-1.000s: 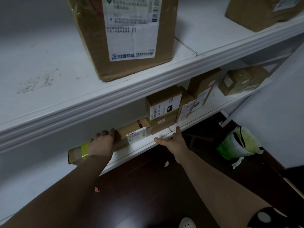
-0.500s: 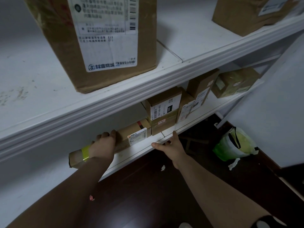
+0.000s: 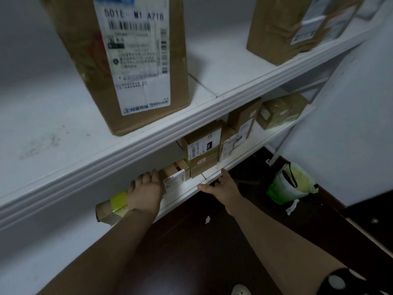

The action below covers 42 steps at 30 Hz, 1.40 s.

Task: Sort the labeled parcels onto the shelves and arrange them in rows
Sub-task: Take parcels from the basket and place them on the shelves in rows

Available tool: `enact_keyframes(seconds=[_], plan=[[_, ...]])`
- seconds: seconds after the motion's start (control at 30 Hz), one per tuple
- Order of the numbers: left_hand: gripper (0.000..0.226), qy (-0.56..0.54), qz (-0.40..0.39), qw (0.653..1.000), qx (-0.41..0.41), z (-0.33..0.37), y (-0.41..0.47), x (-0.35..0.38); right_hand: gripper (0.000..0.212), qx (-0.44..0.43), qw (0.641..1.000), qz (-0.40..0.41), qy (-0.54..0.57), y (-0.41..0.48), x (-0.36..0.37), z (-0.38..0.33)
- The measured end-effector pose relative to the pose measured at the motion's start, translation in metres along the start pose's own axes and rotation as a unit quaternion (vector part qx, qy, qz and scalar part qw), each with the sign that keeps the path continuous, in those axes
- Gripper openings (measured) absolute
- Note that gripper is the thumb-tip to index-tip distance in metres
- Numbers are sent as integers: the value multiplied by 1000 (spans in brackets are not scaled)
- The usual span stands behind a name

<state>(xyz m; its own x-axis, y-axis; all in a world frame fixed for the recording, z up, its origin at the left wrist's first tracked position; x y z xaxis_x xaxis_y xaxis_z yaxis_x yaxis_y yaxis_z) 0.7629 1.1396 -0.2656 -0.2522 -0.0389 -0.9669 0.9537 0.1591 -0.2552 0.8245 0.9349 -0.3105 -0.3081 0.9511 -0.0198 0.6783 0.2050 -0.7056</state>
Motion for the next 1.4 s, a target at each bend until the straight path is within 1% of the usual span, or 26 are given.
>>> enact_keyframes(seconds=[0.13, 0.23, 0.33, 0.4, 0.43, 0.5, 0.53, 0.6, 0.67, 0.73, 0.83, 0.93, 0.97, 1.03, 1.07, 1.1, 1.2, 1.23, 1.3, 1.4], plan=[[68, -3, -37, 995, 89, 45, -25, -24, 105, -14, 999, 19, 35, -58, -10, -11], [67, -18, -43, 986, 162, 86, -49, -48, 99, -29, 996, 68, 58, -115, -28, -9], [56, 3, -14, 970, 242, 136, -83, -84, 106, -32, 989, 129, 67, -176, -52, 2], [47, 18, 11, 956, 294, 171, -107, -109, 107, -42, 984, 154, 84, -219, -69, 8], [44, 25, 22, 947, 318, 189, -117, -120, 103, -48, 979, 176, 89, -240, -82, 11], [42, 37, 39, 931, 362, 226, -140, -134, 87, -54, 969, 220, 98, -285, -108, 22], [42, 35, 43, 924, 380, 243, -152, -139, 84, -56, 962, 245, 104, -305, -124, 31], [44, 37, 43, 908, 415, 281, -180, -144, 86, -50, 946, 301, 111, -349, -155, 52], [41, 43, 36, 893, 447, 324, -213, -148, 76, -49, 935, 327, 131, -389, -182, 75], [37, 44, 25, 878, 476, 369, -249, -150, 60, -45, 924, 353, 141, -431, -210, 105], [38, 58, 25, 853, 518, 446, -313, -148, 33, -44, 911, 387, 139, -498, -257, 159], [39, 55, 11, 820, 569, 534, -398, -129, 15, -22, 887, 444, 124, -578, -317, 237], [39, 52, 6, 805, 591, 563, -430, -121, 16, -19, 876, 465, 128, -605, -338, 266], [35, 45, -8, 773, 633, 612, -497, -103, 30, -1, 849, 505, 158, -659, -373, 327], [34, 45, -13, 756, 652, 636, -530, -93, 33, 12, 834, 521, 180, -687, -387, 358], [36, 52, -19, 741, 669, 657, -561, -82, 31, 17, 819, 535, 205, -713, -398, 386], [43, 85, -26, 700, 709, 711, -640, -56, 14, 24, 771, 581, 260, -785, -421, 453], [43, 95, -27, 687, 720, 727, -661, -49, 12, 22, 757, 594, 272, -805, -428, 470], [42, 113, -33, 663, 739, 758, -699, -37, 11, 18, 732, 613, 298, -837, -441, 502], [37, 130, -39, 641, 755, 804, -737, -21, 13, 18, 698, 633, 334, -871, -462, 546]])
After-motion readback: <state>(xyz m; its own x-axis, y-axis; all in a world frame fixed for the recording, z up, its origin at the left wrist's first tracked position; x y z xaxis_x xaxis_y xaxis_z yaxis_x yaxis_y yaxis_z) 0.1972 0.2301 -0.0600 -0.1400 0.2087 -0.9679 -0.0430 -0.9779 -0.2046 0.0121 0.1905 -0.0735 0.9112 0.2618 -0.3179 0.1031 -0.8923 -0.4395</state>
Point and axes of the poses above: each hand's wrist, its own y-axis towards the middle knuckle, its own x-axis out of the palm, z = x × y, the point moved 10 cm from there along y, towards the middle knuckle, and after that the axes turned 13 degrees about x, right-handed, at the moved point
